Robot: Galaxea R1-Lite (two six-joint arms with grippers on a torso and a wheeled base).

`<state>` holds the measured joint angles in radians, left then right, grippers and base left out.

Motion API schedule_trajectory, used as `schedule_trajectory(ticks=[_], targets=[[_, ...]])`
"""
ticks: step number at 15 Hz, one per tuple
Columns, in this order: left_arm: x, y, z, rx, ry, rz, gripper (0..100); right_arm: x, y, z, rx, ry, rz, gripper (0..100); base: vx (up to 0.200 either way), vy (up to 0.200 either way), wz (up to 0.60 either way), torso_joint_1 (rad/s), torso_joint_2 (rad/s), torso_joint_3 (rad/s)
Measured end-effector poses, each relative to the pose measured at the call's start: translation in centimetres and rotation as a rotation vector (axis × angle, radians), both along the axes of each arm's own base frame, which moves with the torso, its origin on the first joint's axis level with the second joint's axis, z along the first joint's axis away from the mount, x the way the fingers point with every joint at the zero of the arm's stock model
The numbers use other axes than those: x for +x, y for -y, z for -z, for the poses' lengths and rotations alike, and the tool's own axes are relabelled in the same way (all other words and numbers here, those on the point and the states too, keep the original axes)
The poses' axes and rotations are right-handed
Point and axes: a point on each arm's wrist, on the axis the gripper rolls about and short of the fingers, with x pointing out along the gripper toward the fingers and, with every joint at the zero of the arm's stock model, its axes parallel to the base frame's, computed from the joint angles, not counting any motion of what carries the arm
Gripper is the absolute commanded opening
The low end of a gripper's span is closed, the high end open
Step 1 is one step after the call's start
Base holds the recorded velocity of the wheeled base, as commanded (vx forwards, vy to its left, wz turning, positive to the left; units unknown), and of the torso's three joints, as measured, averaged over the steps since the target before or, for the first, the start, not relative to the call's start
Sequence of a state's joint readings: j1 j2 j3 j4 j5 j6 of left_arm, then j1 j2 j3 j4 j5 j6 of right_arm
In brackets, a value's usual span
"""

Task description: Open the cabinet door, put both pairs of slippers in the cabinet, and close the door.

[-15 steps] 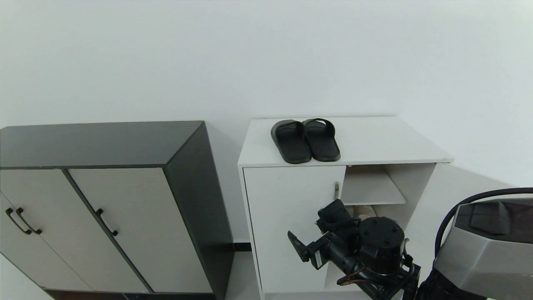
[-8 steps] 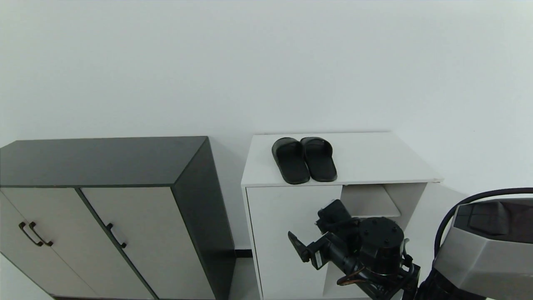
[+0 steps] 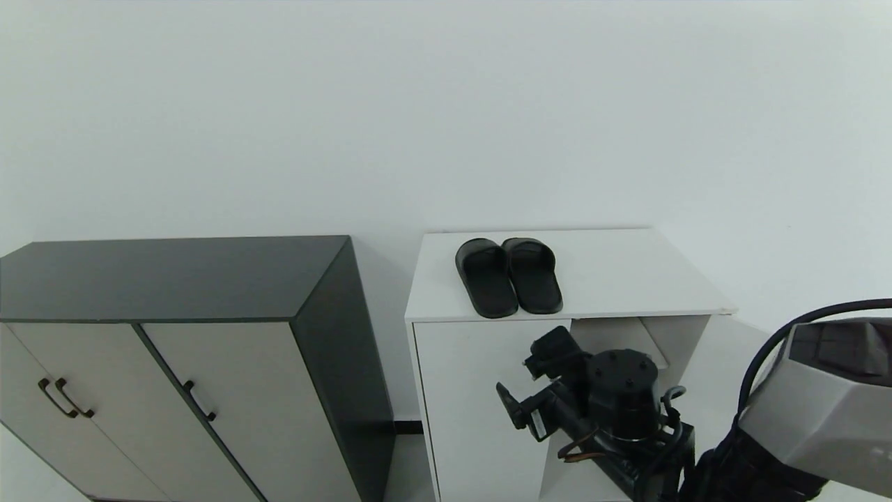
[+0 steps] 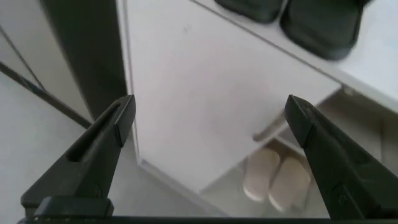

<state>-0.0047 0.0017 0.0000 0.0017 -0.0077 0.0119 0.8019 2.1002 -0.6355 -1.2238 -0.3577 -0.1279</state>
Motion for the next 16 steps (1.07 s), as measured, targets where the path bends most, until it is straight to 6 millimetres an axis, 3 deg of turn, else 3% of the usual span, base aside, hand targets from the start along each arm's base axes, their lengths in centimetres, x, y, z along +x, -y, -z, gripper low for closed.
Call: schedule_trajectory(ticks=[4,8,12,16], targets=[[0.0,0.0,0.0,0.001,0.0,0.0,0,1.2,-1.5,-3.4,0.08,-0.07,0.184,100,0.0,0.0,0.0,0.0,0.0,0.0],[0.0,0.0,0.0,0.002,0.0,0.0,0,1.5,-2.1,-7.2,0.194,-0.092,0.227,100,0.0,0.0,0.0,0.0,0.0,0.0],[0.0,0.0,0.0,0.003,0.0,0.001,0,1.9,-2.3,-8.4,0.219,-0.081,0.292,100,0.2,0.0,0.0,-0.004,0.0,0.0],[0.0,0.0,0.0,0.004,0.0,0.001,0,2.1,-2.5,-8.0,0.215,-0.084,0.296,100,0.2,0.0,0.0,0.012,0.01,0.001]])
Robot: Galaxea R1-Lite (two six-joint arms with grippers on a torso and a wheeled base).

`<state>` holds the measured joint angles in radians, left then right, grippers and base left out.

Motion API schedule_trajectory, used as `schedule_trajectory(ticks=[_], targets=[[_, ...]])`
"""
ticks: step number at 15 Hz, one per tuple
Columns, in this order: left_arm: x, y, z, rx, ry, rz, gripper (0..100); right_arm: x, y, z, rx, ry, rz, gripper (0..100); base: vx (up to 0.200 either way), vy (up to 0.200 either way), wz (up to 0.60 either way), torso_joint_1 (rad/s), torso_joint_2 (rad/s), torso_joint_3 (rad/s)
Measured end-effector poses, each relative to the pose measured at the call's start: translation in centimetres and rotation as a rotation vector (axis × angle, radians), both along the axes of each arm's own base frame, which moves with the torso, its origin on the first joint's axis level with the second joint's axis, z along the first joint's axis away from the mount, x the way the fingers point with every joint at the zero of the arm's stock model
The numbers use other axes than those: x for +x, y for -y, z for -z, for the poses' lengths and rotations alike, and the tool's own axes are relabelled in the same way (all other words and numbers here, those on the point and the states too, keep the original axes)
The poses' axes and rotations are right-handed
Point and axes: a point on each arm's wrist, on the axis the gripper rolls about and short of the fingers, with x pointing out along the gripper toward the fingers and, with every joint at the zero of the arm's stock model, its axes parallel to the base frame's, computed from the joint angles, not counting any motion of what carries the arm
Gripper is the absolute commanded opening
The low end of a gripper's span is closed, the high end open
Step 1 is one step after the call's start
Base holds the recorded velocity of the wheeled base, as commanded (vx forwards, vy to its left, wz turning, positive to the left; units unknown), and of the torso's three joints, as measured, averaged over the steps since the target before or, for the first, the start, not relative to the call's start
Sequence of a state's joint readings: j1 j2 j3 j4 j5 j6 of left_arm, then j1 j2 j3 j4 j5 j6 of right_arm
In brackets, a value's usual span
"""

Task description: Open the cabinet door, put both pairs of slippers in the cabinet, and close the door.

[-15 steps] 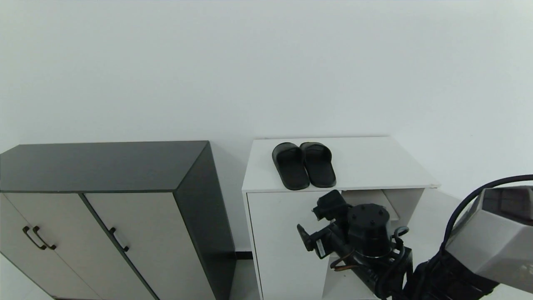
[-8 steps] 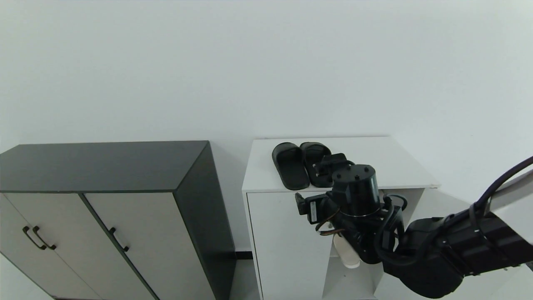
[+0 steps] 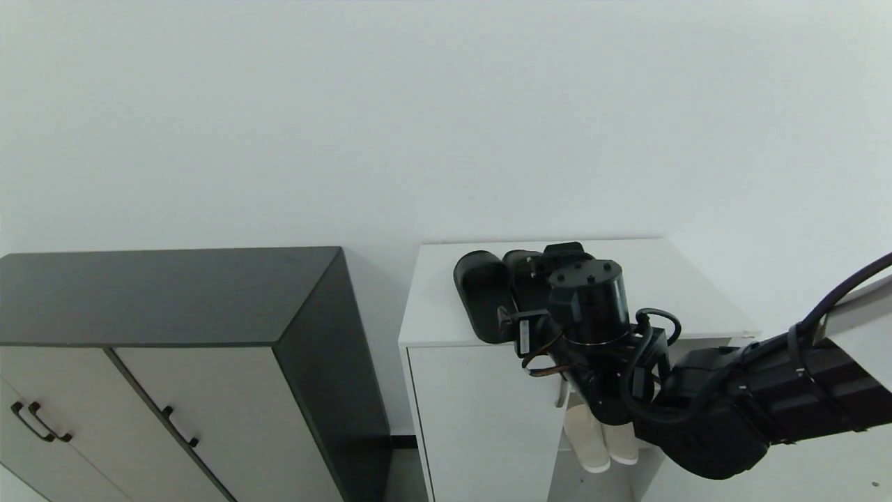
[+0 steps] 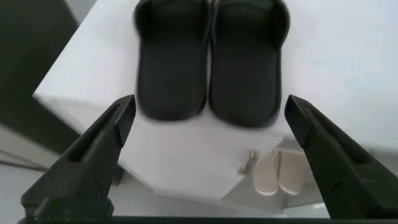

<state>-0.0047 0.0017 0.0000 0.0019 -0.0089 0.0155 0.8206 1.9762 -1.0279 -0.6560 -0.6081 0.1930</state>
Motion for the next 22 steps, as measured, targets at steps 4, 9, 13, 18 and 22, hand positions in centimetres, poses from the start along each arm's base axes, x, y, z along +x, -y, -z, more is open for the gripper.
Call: schedule_trajectory(ticks=[4,9,13,18,22], targets=[[0.0,0.0,0.0,-0.001,0.0,0.0,0,1.0,-0.3,1.4,0.025,0.016,-0.001,100,0.15,0.0,0.0,0.005,0.0,-0.001],[0.0,0.0,0.0,-0.001,0.0,0.0,0,2.4,-0.8,3.8,0.023,0.008,-0.041,100,0.0,0.0,0.0,0.0,0.0,0.0],[0.0,0.0,0.0,-0.001,0.0,-0.001,0,4.1,-1.1,4.2,0.001,0.022,-0.039,100,0.0,0.0,0.0,0.0,0.0,0.0],[0.0,0.0,0.0,-0.002,0.0,-0.001,0,6.9,-1.6,4.6,-0.003,0.026,-0.03,100,0.0,0.0,0.0,0.0,0.0,0.0],[0.0,0.0,0.0,-0.002,0.0,-0.001,0,8.6,-1.9,4.9,0.003,0.033,-0.011,0,0.0,0.0,0.0,0.0,0.0,0.0]])
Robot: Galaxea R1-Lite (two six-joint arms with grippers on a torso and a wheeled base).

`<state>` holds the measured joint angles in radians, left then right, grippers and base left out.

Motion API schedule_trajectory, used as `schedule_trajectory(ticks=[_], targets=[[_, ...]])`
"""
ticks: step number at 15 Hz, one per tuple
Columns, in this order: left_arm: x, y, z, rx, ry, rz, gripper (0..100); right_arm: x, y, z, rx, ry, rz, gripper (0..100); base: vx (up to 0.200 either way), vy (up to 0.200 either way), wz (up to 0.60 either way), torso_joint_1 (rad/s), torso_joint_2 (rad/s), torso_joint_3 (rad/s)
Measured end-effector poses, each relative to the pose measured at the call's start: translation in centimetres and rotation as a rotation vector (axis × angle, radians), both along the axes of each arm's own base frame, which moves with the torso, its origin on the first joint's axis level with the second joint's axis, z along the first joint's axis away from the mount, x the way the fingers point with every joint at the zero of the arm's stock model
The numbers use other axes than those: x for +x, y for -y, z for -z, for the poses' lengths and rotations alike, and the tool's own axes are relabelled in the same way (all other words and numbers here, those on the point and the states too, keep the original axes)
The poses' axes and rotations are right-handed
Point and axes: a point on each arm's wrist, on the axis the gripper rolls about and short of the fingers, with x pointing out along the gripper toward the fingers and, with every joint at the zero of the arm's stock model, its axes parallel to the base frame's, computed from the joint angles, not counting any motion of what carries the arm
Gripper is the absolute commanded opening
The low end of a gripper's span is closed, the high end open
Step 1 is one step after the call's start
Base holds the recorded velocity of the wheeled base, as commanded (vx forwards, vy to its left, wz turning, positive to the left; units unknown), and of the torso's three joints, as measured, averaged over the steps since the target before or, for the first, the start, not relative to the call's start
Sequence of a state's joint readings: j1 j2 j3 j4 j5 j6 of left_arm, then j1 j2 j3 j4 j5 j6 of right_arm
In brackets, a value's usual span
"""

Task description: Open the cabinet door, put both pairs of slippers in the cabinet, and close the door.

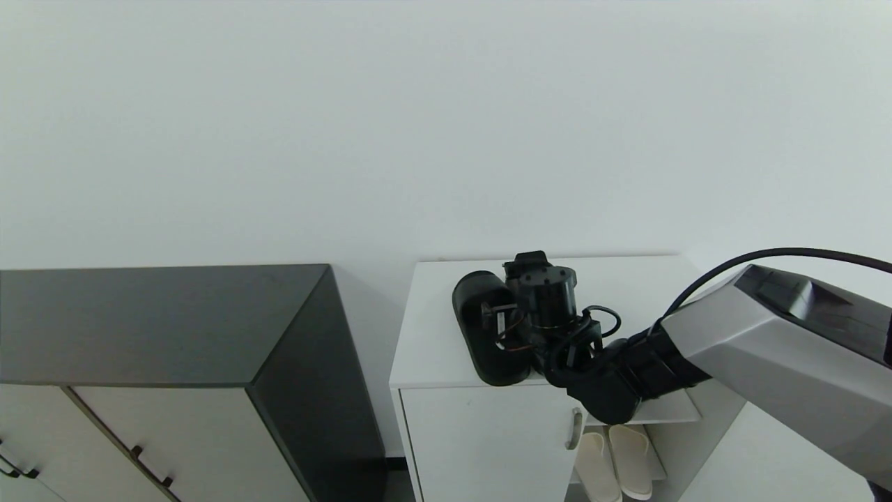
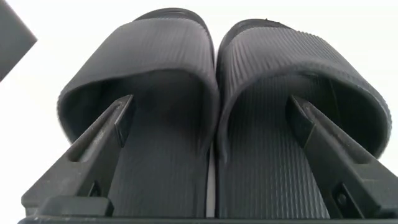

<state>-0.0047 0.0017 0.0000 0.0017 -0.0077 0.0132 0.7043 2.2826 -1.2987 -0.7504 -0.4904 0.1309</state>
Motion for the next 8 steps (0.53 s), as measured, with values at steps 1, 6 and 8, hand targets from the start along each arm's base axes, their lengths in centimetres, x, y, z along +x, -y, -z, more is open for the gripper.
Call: schedule_trajectory(ticks=[1,6,8], targets=[[0.0,0.0,0.0,0.0,0.0,0.0,0,0.26,-0.02,0.13,0.001,0.001,0.004,0,0.0,0.0,0.0,0.0,0.0,0.0],[0.0,0.0,0.0,0.0,0.0,0.0,0,0.9,-0.23,0.66,-0.001,-0.002,0.01,0,0.0,0.0,0.0,0.0,0.0,0.0],[0.0,0.0,0.0,-0.001,0.0,0.0,0,0.83,-0.31,0.59,0.001,0.0,0.009,0,0.0,0.0,0.0,0.0,0.0,0.0]])
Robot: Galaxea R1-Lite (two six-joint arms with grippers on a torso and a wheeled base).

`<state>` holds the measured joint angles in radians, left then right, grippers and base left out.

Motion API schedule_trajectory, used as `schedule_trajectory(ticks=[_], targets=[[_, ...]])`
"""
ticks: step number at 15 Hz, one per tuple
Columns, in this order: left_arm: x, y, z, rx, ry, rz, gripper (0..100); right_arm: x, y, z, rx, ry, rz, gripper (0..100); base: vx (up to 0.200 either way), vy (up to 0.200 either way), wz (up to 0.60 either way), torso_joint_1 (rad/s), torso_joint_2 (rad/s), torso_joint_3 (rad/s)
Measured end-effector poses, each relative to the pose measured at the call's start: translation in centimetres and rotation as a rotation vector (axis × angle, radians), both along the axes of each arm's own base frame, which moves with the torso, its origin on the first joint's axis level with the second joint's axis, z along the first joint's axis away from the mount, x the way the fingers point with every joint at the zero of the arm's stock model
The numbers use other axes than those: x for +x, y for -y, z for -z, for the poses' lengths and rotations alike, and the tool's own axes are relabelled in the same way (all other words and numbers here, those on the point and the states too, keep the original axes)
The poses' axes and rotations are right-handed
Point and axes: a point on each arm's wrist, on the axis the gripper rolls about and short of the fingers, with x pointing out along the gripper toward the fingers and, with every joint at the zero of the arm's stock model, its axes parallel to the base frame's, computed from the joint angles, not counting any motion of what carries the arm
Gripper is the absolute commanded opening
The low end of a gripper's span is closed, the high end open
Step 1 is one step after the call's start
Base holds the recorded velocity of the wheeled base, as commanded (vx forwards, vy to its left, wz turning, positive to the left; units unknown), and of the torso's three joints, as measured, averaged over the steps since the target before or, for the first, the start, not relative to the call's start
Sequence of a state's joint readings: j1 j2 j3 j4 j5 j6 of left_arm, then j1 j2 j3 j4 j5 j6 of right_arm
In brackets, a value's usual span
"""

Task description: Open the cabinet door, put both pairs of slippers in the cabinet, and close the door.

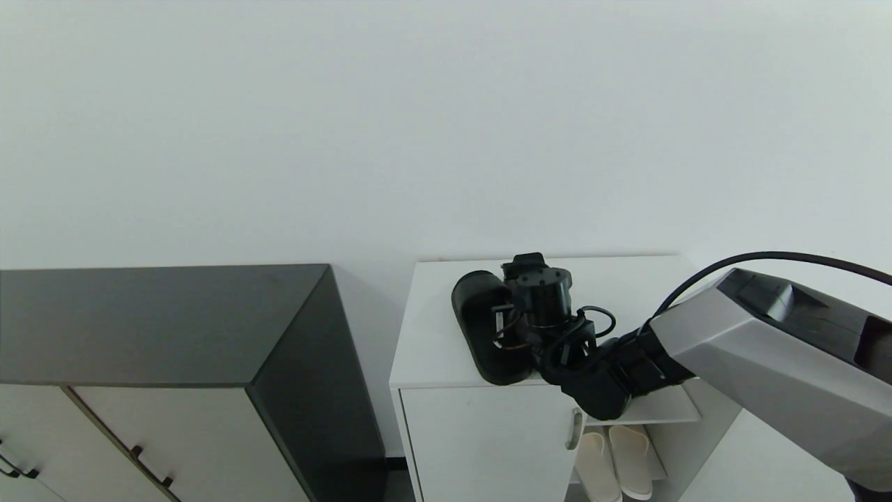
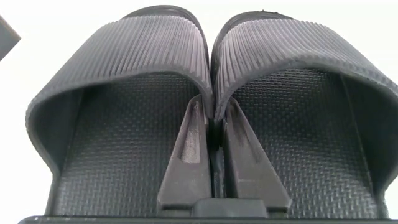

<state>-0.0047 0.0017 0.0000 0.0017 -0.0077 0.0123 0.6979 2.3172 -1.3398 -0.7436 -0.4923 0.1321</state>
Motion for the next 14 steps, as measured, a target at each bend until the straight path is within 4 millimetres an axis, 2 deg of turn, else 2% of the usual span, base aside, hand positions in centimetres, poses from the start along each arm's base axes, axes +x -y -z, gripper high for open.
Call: schedule_trajectory(ticks=[2,5,9,12,14], targets=[[0.0,0.0,0.0,0.0,0.0,0.0,0,-0.4,0.0,-0.3,0.0,0.001,-0.004,0,0.0,0.0,0.0,0.0,0.0,0.0],[0.0,0.0,0.0,0.0,0.0,0.0,0,-2.2,0.6,-1.4,-0.005,-0.005,-0.023,0,0.0,0.0,0.0,0.0,0.0,0.0],[0.0,0.0,0.0,0.0,0.0,-0.001,0,-6.8,2.6,-3.5,-0.005,-0.028,-0.095,0,0.0,0.0,0.0,0.0,0.0,0.0],[0.0,0.0,0.0,0.0,0.0,0.001,0,-10.8,4.7,-4.3,0.008,-0.054,-0.227,0,0.0,0.0,0.0,0.0,0.0,0.0],[0.0,0.0,0.0,0.0,0.0,0.0,0,-12.2,5.2,-4.9,0.015,-0.049,-0.255,0,0.0,0.0,0.0,0.0,0.0,0.0]])
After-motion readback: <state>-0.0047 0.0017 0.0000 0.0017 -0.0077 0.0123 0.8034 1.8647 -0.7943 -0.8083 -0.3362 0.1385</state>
